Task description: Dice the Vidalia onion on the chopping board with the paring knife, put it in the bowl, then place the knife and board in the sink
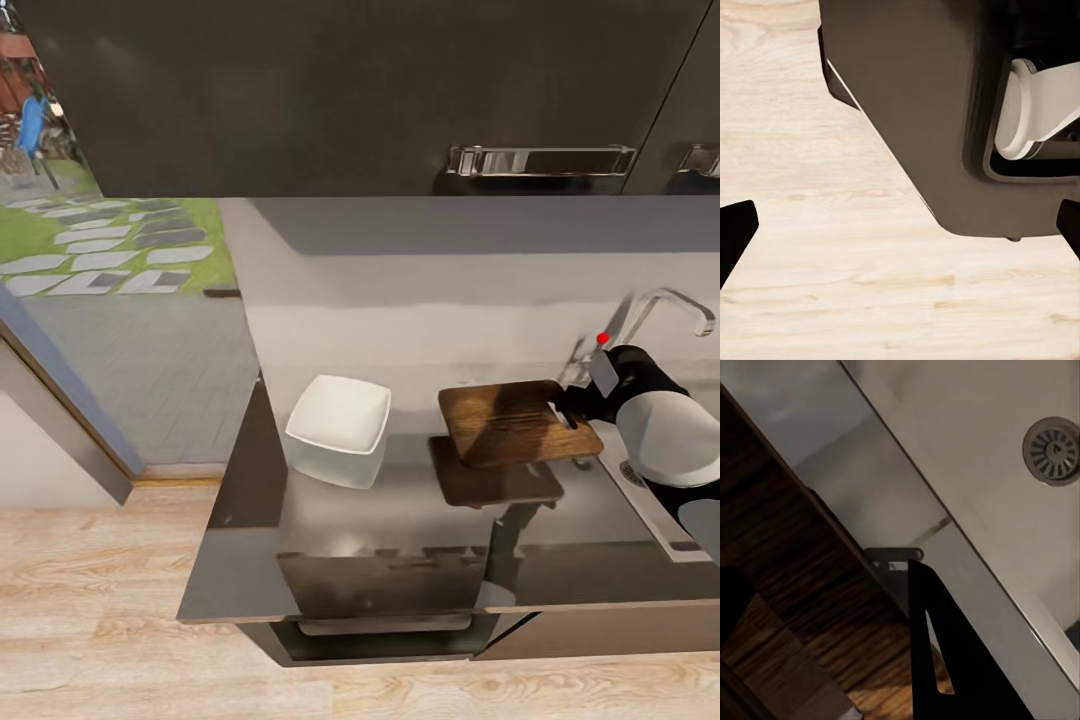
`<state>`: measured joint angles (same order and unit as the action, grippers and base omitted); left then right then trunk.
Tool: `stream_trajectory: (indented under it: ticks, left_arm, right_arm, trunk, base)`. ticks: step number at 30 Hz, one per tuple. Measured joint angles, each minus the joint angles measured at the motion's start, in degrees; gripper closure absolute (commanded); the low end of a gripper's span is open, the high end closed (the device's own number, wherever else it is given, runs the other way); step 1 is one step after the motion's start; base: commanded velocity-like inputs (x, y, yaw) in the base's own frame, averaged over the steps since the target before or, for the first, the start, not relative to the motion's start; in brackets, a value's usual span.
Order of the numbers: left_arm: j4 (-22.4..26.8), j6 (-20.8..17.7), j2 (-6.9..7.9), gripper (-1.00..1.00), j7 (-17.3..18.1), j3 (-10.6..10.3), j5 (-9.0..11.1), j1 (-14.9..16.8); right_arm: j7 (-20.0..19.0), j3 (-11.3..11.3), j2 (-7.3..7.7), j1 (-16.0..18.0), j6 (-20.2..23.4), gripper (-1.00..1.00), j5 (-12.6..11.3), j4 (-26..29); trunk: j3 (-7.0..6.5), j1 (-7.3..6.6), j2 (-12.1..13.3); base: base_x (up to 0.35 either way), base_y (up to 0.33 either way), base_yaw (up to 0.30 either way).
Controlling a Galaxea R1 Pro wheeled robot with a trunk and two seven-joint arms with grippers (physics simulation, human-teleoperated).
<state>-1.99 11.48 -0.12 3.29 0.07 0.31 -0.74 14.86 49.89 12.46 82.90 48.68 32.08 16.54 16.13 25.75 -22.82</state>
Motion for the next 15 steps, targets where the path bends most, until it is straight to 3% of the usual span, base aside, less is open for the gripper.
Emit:
stream_trajectory:
  ticks: [3,8,15]
  left_arm:
    - [0.00,-0.01,-0.03,-1.00,0.00,0.00,0.00,0.00]
    - [-0.02,-0.02,-0.05,-1.00,0.00,-0.06,-0.04,0.00]
    - [0.00,-0.02,-0.06,-1.00,0.01,-0.01,-0.08,0.00]
  right_arm:
    - [1.03,0.11,0.15,0.00,0.01,1.00,0.04,0.00]
    - [4.43,0.18,0.15,0.00,0.01,1.00,-0.12,-0.14]
    - [5.30,0.23,-0.09,0.00,0.00,1.00,-0.20,-0.45]
  trunk:
    - [0.00,0.01,0.00]
    - [0.00,0.03,0.00]
    - [0.05,0.00,0.00]
  base:
    - [-0.048,0.000,0.000]
    - [-0.224,0.000,0.000]
    - [-0.081,0.000,0.000]
